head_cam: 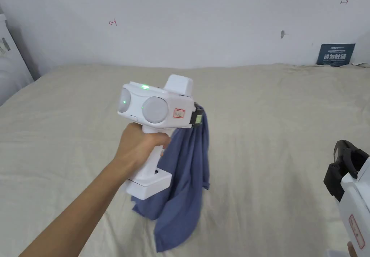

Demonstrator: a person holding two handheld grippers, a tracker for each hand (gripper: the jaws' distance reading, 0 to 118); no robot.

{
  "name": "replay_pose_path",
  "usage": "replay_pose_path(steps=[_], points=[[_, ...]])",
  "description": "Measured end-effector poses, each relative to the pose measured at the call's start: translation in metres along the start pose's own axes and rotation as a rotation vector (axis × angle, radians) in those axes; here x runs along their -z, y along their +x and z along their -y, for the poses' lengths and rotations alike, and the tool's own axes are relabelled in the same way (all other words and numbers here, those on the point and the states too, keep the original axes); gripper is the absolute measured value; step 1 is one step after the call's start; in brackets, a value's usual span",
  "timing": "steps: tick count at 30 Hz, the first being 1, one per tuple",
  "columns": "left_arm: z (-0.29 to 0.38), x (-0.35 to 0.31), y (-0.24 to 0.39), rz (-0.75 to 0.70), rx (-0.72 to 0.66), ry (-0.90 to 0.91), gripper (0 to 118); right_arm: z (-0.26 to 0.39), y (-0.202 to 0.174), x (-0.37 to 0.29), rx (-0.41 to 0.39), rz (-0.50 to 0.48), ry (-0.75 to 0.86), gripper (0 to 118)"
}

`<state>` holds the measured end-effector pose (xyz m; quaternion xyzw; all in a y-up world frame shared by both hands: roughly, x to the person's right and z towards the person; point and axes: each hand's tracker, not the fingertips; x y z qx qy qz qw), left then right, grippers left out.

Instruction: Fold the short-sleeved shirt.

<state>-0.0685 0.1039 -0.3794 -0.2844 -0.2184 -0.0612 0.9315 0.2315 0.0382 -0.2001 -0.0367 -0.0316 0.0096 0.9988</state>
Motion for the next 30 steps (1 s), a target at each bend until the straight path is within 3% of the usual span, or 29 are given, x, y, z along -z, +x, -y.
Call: replay_pose_path(steps=[6,12,30], points=[[-0.006,0.012,0.048,0.130,0.026,0.008,0,0.003,0.019,-0.003,0.004,0.052,-0.005,1],[0.007,0.031,0.067,0.155,0.083,-0.037,0,0.008,0.028,-0.003,0.010,0.082,-0.020,1],[0.160,0.136,0.075,0.139,0.062,-0.508,0,0.022,0.018,0.003,0.012,0.055,-0.066,1]])
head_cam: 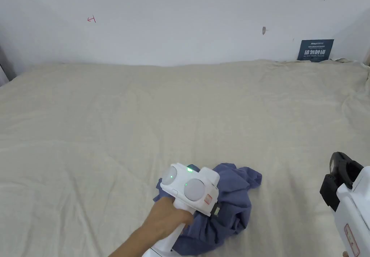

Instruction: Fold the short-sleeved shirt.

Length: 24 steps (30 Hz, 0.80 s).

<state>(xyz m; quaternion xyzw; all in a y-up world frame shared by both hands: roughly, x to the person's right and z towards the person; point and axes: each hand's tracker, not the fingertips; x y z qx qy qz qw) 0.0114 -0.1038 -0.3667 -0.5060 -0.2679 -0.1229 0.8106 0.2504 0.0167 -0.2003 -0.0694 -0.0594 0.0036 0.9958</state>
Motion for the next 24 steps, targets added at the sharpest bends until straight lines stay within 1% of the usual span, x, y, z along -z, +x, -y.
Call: replay_pose_path(steps=[4,8,9,10,12,13,14,15,16,17,20,24], points=[[0.006,0.023,0.004,-0.002,-0.035,-0.061,0,0.002,-0.001,-0.001,-0.006,-0.002,-0.007,1],[0.005,0.022,0.008,-0.020,-0.021,-0.070,0,0.003,0.000,-0.002,-0.006,0.000,-0.011,1],[0.004,0.020,0.008,-0.022,-0.022,-0.068,4,0.003,0.000,-0.003,-0.006,0.001,-0.011,1],[0.004,0.017,0.009,-0.024,-0.021,-0.058,11,0.002,0.000,-0.003,-0.007,0.002,-0.010,1],[0.003,0.011,0.009,-0.032,-0.020,-0.044,30,0.001,0.001,-0.004,-0.008,0.001,-0.007,1],[0.002,0.005,0.010,-0.041,-0.019,-0.030,45,0.000,0.001,-0.005,-0.009,0.001,-0.005,1],[0.002,0.001,0.009,-0.053,-0.028,-0.007,73,-0.001,0.001,-0.006,-0.011,0.002,-0.003,1],[0.000,-0.005,0.008,-0.060,-0.040,0.006,95,-0.002,0.001,-0.006,-0.011,0.003,0.000,1],[-0.001,-0.011,0.007,-0.064,-0.048,0.023,112,-0.003,0.001,-0.007,-0.010,0.002,0.003,1],[0.000,-0.019,0.007,-0.064,-0.051,0.045,118,-0.005,0.001,-0.008,-0.009,0.001,0.005,1],[-0.002,-0.048,0.002,-0.036,-0.072,0.144,118,-0.008,-0.001,-0.010,-0.013,-0.001,0.016,1],[0.002,-0.086,-0.009,-0.066,-0.094,0.258,118,-0.013,-0.003,-0.013,-0.011,-0.006,0.028,1]])
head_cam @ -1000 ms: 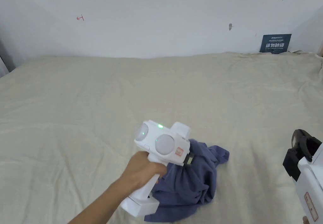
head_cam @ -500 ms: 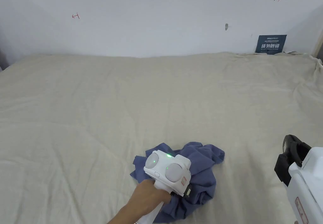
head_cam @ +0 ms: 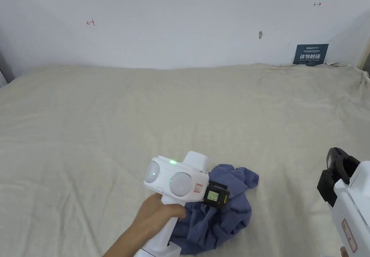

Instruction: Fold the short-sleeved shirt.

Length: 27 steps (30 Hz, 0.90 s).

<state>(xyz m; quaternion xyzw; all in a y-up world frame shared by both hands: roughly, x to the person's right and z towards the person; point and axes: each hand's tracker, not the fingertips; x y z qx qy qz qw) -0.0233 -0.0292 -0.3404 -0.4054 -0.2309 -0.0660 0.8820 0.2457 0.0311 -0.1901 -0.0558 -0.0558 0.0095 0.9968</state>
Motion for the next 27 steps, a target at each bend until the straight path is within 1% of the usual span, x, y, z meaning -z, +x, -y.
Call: replay_pose_path(steps=[5,10,11,13,16,18,19,20,21,23,24,27], points=[[0.000,-0.047,-0.016,-0.059,-0.055,0.170,118,-0.004,-0.003,-0.002,0.001,-0.008,0.014,1],[0.017,-0.086,-0.035,-0.180,-0.120,0.374,118,-0.006,-0.004,-0.003,0.004,-0.015,0.023,1],[0.022,-0.091,-0.038,-0.203,-0.124,0.407,117,-0.006,-0.004,-0.003,0.004,-0.017,0.024,1],[0.034,-0.101,-0.046,-0.274,-0.141,0.497,110,-0.005,-0.005,-0.003,0.005,-0.019,0.025,1],[0.054,-0.115,-0.055,-0.363,-0.144,0.605,96,-0.004,-0.006,-0.003,0.006,-0.025,0.026,1],[0.064,-0.119,-0.060,-0.425,-0.136,0.652,77,-0.004,-0.006,-0.004,0.006,-0.027,0.027,1],[0.070,-0.122,-0.062,-0.455,-0.128,0.671,64,-0.003,-0.007,-0.004,0.005,-0.028,0.029,1],[0.074,-0.124,-0.064,-0.476,-0.126,0.678,40,-0.003,-0.007,-0.004,0.006,-0.029,0.029,1],[0.077,-0.124,-0.067,-0.497,-0.122,0.671,25,-0.003,-0.008,-0.005,0.007,-0.030,0.030,1],[0.086,-0.126,-0.070,-0.536,-0.133,0.690,3,-0.004,-0.009,-0.006,0.012,-0.033,0.033,1],[0.090,-0.128,-0.072,-0.550,-0.146,0.704,0,-0.004,-0.010,-0.007,0.013,-0.034,0.033,1],[0.099,-0.131,-0.078,-0.554,-0.175,0.722,0,-0.005,-0.013,-0.009,0.010,-0.035,0.032,1]])
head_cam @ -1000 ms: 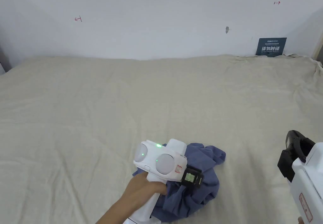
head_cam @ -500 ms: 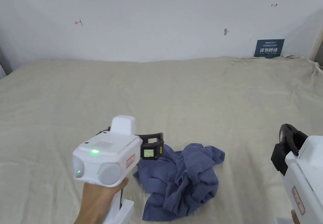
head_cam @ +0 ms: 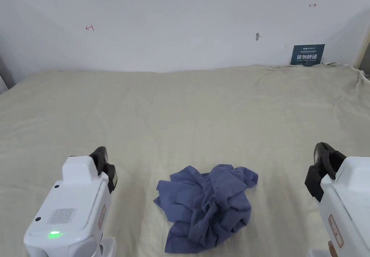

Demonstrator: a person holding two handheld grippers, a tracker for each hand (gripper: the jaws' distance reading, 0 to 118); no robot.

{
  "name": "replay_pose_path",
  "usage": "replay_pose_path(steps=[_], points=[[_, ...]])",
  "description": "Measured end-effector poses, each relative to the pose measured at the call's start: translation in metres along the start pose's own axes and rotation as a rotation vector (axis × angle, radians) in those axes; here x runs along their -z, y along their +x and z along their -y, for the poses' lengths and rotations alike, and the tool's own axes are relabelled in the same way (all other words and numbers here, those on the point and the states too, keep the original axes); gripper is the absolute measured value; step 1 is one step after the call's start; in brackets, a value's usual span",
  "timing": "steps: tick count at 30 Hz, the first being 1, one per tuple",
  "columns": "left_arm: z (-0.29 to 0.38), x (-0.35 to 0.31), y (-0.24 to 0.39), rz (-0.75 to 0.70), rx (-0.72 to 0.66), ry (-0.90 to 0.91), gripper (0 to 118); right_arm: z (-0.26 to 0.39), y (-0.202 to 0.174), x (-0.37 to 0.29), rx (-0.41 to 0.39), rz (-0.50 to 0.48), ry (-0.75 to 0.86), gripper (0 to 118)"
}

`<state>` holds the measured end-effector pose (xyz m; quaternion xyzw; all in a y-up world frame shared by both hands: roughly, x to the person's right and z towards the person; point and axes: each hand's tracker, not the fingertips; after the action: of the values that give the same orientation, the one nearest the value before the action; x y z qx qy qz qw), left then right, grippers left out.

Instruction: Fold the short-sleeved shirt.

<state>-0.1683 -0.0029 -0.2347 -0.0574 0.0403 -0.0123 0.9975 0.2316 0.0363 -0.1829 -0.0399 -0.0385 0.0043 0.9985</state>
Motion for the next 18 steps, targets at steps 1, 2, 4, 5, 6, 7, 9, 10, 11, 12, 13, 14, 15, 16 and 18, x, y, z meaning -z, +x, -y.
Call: replay_pose_path(steps=[1,2,4,5,6,7,9,10,11,12,13,14,15,16,18], points=[[0.002,-0.002,-0.002,-0.006,-0.002,0.000,0,0.000,-0.001,-0.001,-0.001,0.000,-0.001,1],[0.003,-0.004,-0.004,-0.021,-0.003,0.002,0,0.000,-0.002,-0.001,-0.002,0.000,-0.002,1],[0.006,-0.008,-0.007,-0.028,-0.005,0.006,0,0.000,-0.002,-0.002,0.000,-0.002,-0.004,1],[0.007,-0.009,-0.008,-0.034,-0.004,0.009,0,0.000,-0.002,-0.002,0.001,-0.002,-0.005,1],[0.008,-0.010,-0.010,-0.033,-0.002,0.007,0,0.000,-0.002,-0.002,0.000,-0.003,-0.005,1],[0.008,-0.010,-0.010,-0.040,0.008,0.009,0,-0.001,-0.003,-0.003,-0.001,-0.002,-0.005,1],[0.008,-0.010,-0.010,-0.043,0.014,0.009,0,-0.003,-0.005,-0.004,-0.001,-0.003,-0.004,1],[0.008,-0.010,-0.011,-0.041,0.013,0.008,0,-0.004,-0.006,-0.004,-0.001,-0.003,-0.004,1],[0.008,-0.010,-0.011,-0.038,0.011,0.007,0,-0.004,-0.006,-0.004,-0.001,-0.003,-0.004,1],[0.008,-0.010,-0.010,-0.038,0.013,0.006,0,-0.003,-0.005,-0.003,-0.001,-0.004,-0.004,1],[0.007,-0.009,-0.009,-0.038,0.016,0.006,0,-0.003,-0.006,-0.002,-0.001,-0.005,-0.004,1],[0.006,-0.008,-0.009,-0.037,0.018,0.002,0,-0.003,-0.006,-0.003,-0.001,-0.006,-0.004,1],[0.005,-0.006,-0.008,-0.034,0.019,-0.005,0,-0.003,-0.006,-0.003,0.000,-0.007,-0.005,1],[0.004,-0.004,-0.007,-0.027,0.017,-0.018,0,-0.001,-0.005,0.000,0.000,-0.008,-0.005,1],[0.000,0.003,-0.007,0.019,-0.005,-0.081,0,0.000,-0.004,0.001,-0.001,-0.008,-0.008,1]])
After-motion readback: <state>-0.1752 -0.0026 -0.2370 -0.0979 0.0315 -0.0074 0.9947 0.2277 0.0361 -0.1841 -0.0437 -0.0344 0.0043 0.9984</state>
